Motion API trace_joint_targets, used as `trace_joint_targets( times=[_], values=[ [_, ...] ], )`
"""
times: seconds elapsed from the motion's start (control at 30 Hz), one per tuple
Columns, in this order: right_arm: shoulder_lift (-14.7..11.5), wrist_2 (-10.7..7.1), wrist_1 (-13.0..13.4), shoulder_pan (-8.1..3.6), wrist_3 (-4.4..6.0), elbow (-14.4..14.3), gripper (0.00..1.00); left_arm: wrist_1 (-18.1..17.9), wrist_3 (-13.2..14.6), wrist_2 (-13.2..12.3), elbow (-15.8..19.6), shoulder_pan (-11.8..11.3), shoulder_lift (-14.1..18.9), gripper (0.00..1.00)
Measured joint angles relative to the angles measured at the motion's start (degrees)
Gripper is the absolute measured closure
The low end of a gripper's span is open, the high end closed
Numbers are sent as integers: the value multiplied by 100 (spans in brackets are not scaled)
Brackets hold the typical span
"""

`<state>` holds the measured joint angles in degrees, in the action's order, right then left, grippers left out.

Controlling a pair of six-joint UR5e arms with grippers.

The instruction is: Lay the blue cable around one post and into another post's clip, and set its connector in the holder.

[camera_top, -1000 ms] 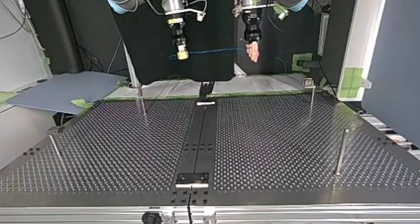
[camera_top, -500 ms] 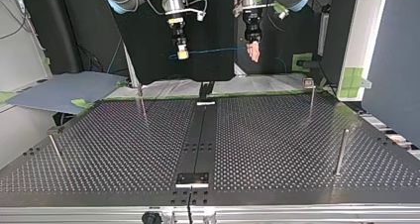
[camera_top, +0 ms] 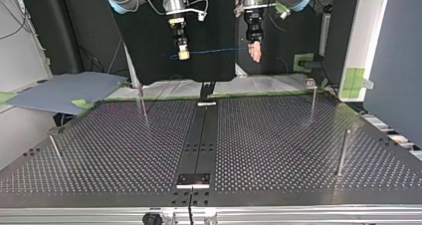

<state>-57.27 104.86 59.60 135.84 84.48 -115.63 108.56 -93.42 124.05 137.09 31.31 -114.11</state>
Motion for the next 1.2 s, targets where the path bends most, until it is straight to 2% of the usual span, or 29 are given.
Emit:
trace_joint_targets(
  times=[0.3,0.4,0.57,0.67,0.77,1.07,1.2],
  values=[
    [12,11,-10,12,11,12,100,-53,-54,54,55,54,-54,0],
    [105,103,-104,105,104,105,100,-157,-200,199,200,174,-199,0],
    [347,369,-367,368,364,365,100,-212,-461,365,460,245,-461,0],
    [401,543,-543,534,447,454,100,-218,-627,388,610,252,-582,0],
    [417,725,-703,623,474,482,100,-219,-750,393,678,253,-626,0],
    [422,1267,-798,658,483,492,100,-220,-807,395,701,255,-640,0],
    [425,1421,-807,653,477,491,100,-153,-877,402,636,292,-574,0]
  ],
)
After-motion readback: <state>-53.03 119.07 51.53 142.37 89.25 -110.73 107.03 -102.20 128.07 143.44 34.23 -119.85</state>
